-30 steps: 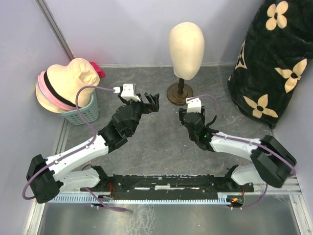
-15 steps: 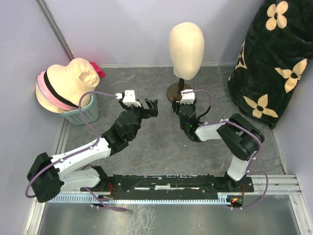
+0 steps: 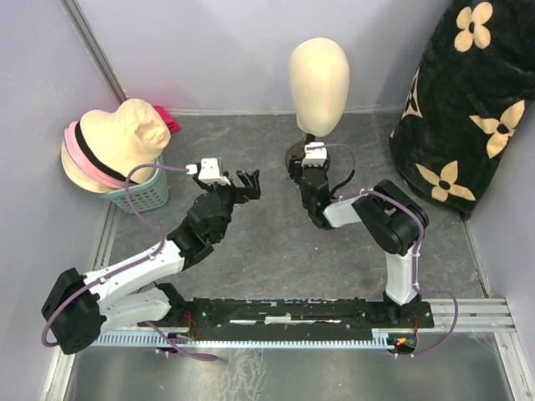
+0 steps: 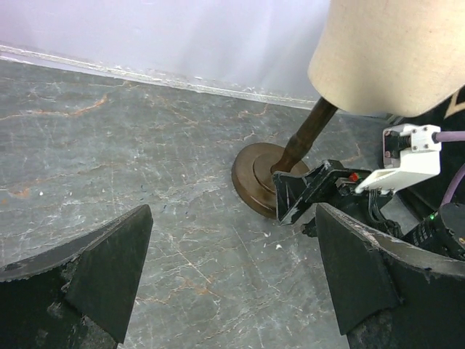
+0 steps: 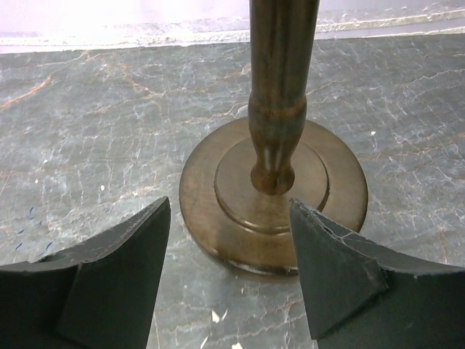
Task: Stack the hats
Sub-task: Move the hat stand to the center of the board.
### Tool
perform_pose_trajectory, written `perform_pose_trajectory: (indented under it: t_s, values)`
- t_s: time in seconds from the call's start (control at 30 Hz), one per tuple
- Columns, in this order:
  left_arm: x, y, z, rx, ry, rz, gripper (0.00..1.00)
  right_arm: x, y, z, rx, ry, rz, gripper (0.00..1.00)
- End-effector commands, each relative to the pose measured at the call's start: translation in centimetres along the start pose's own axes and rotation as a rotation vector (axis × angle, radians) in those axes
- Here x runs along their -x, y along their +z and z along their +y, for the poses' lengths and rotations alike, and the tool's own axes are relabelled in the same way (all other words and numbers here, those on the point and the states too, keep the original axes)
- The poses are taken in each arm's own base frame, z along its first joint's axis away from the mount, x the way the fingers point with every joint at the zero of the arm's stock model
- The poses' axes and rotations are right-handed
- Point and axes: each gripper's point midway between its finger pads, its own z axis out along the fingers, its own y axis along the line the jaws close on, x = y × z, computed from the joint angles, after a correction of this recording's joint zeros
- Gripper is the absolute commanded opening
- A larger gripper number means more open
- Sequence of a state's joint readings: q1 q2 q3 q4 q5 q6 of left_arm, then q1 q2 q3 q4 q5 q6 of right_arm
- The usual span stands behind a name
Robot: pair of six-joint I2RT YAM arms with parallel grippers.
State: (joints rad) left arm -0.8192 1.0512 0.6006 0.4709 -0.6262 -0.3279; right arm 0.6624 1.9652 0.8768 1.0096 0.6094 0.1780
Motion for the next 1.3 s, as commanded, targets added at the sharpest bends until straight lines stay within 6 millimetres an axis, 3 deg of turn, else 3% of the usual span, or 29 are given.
perform_pose_trajectory:
  t_s: [0.0, 0.7, 1.0, 1.27]
  values:
    - [2.0, -0.1, 0.5, -0.002, -0.053, -0.074, 0.99, 2.7, 2.0, 0.6, 0.010, 0.036, -0.091, 0.74]
    - [1.4, 0.5, 1.9, 0.006, -0.073, -0.106, 0.99, 2.0, 6.2, -0.4, 0.019, 0.035, -0.114, 0.70]
    - [1.2, 0.5, 2.5, 0.019, -0.065, -0.116, 0.99, 1.6, 7.3, -0.4, 0.037, 0.048, -0.121, 0.58]
    - [1.3, 0.6, 2.9, 0.025, -0.061, -0.130, 0.99, 1.1, 7.5, -0.1, 0.055, 0.040, -0.106, 0.37]
